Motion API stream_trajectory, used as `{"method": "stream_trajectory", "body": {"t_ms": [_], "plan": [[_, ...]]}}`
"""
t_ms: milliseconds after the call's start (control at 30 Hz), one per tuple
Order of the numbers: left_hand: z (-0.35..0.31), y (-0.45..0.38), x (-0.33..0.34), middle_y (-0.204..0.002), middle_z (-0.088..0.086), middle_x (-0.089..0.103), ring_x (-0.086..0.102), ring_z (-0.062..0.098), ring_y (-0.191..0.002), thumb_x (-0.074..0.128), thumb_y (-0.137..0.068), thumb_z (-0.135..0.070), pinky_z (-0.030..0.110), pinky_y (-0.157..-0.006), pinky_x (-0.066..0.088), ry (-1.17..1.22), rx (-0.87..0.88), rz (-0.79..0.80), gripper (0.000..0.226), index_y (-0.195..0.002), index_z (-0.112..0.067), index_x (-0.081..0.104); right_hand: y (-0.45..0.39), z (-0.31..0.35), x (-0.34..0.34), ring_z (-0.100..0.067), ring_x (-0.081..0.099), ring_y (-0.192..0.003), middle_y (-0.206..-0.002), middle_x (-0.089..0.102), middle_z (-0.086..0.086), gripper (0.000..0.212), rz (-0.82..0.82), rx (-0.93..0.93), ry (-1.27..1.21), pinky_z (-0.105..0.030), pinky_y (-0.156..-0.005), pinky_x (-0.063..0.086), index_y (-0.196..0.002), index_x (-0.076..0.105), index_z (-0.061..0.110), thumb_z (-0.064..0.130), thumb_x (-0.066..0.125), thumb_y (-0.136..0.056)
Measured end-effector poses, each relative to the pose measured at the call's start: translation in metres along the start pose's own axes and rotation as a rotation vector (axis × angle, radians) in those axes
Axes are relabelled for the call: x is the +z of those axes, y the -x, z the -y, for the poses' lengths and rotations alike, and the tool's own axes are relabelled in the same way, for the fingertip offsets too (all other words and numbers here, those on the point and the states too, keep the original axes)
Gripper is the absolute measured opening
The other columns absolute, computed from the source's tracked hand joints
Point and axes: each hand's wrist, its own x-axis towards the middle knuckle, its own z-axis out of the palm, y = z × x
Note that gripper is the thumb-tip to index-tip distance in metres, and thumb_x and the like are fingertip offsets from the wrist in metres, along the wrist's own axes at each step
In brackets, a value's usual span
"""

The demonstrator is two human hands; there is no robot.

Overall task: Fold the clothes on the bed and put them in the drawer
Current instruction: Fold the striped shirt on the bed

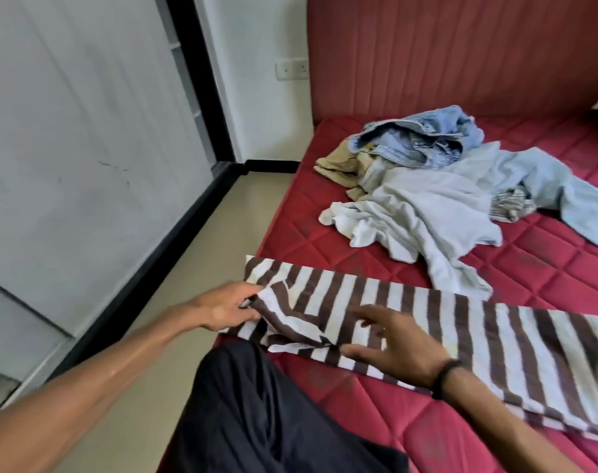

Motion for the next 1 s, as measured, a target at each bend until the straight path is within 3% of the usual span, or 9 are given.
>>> {"method": "stream_trajectory", "body": {"t_ms": [133, 300, 400, 467, 533, 633, 733, 867, 1000], "plan": [[-0.001, 0.012, 0.006, -0.080, -0.021, 0.062, 0.055, -0.003, -0.072, 0.065, -0.097, -0.015, 0.014, -0.065, 0.038, 0.103, 0.052, -0.051, 0.039, -0.082, -0.048, 0.051, -0.073, 0.052, 0.049, 0.000, 0.054, -0.122, -0.130, 0.055, 0.018, 0.103, 0.214, -0.038, -0.117, -0.007, -0.098, 0.039, -0.153, 0.036, 0.039, 0.054, 0.091, -0.067], [0.014, 0.017, 0.016, -0.079, -0.011, 0.062, 0.052, 0.001, -0.070, 0.068, -0.096, -0.021, 0.017, -0.064, 0.038, 0.182, 0.078, 0.019, 0.022, -0.085, -0.037, 0.058, -0.102, 0.061, 0.071, -0.011, 0.067, -0.089, -0.090, 0.069, 0.012, 0.029, 0.265, -0.018, 0.023, -0.021, -0.070, 0.047, -0.091, 0.066, 0.031, 0.038, 0.087, -0.074], [0.018, 0.012, 0.016, -0.093, -0.014, 0.074, 0.066, -0.001, -0.084, 0.073, -0.095, -0.026, 0.020, -0.078, 0.051, 0.402, 0.063, 0.030, 0.011, -0.091, -0.034, 0.066, -0.096, 0.052, 0.060, -0.002, 0.063, -0.074, -0.079, 0.068, 0.014, 0.036, 0.295, -0.021, -0.111, -0.030, -0.072, 0.056, -0.084, 0.062, 0.026, 0.048, 0.087, -0.070], [0.022, 0.005, 0.015, -0.095, -0.006, 0.077, 0.070, 0.005, -0.081, 0.078, -0.090, -0.039, 0.023, -0.079, 0.053, 0.538, 0.023, 0.016, 0.020, -0.107, -0.032, 0.069, -0.093, 0.049, 0.048, 0.002, 0.061, -0.067, -0.070, 0.065, 0.018, 0.031, 0.345, 0.004, -0.330, -0.022, -0.066, 0.052, -0.086, 0.061, 0.023, 0.031, 0.090, -0.077], [0.027, -0.002, 0.019, -0.086, -0.004, 0.077, 0.064, 0.001, -0.069, 0.079, -0.087, -0.049, 0.018, -0.071, 0.050, 0.658, -0.083, -0.055, 0.033, -0.112, -0.029, 0.071, -0.099, 0.041, 0.042, 0.002, 0.064, -0.066, -0.068, 0.068, 0.014, 0.024, 0.251, 0.081, -0.483, -0.019, -0.066, 0.052, -0.089, 0.064, 0.017, 0.017, 0.087, -0.082], [0.037, -0.011, 0.039, -0.075, -0.016, 0.067, 0.062, 0.000, -0.069, 0.078, -0.080, -0.065, 0.029, -0.079, 0.050, 0.767, -0.282, -0.069, 0.043, -0.089, -0.023, 0.074, -0.123, 0.010, 0.056, -0.019, 0.076, -0.087, -0.090, 0.079, -0.001, 0.022, -0.002, 0.310, -0.599, -0.044, -0.087, 0.061, -0.096, 0.073, 0.013, 0.026, 0.085, -0.083], [0.046, -0.013, 0.053, -0.081, -0.005, 0.075, 0.068, 0.020, -0.073, 0.082, -0.074, -0.065, 0.041, -0.075, 0.051, 0.714, -0.340, -0.066, 0.048, -0.092, -0.021, 0.078, -0.132, -0.003, 0.072, -0.030, 0.076, -0.092, -0.095, 0.078, -0.013, 0.021, -0.070, 0.548, -0.692, -0.055, -0.090, 0.059, -0.098, 0.071, 0.011, 0.026, 0.081, -0.086], [0.046, -0.009, 0.040, -0.059, -0.002, 0.043, 0.037, 0.014, -0.057, 0.078, -0.086, -0.051, 0.032, -0.059, 0.030, 0.598, -0.328, 0.009, 0.047, -0.087, -0.004, 0.074, -0.131, -0.001, 0.064, -0.029, 0.076, -0.084, -0.092, 0.078, -0.016, 0.019, -0.080, 0.460, -0.734, -0.047, -0.082, 0.062, -0.101, 0.066, 0.010, 0.020, 0.078, -0.090], [0.043, -0.008, 0.033, -0.075, -0.002, 0.073, 0.058, 0.010, -0.065, 0.081, -0.083, -0.049, 0.024, -0.064, 0.044, 0.424, -0.432, 0.088, 0.028, -0.086, -0.023, 0.074, -0.122, -0.010, 0.065, -0.020, 0.071, -0.076, -0.082, 0.074, -0.003, 0.026, -0.156, 0.397, -0.438, -0.037, -0.075, 0.060, -0.097, 0.066, 0.017, 0.016, 0.086, -0.080]]}}
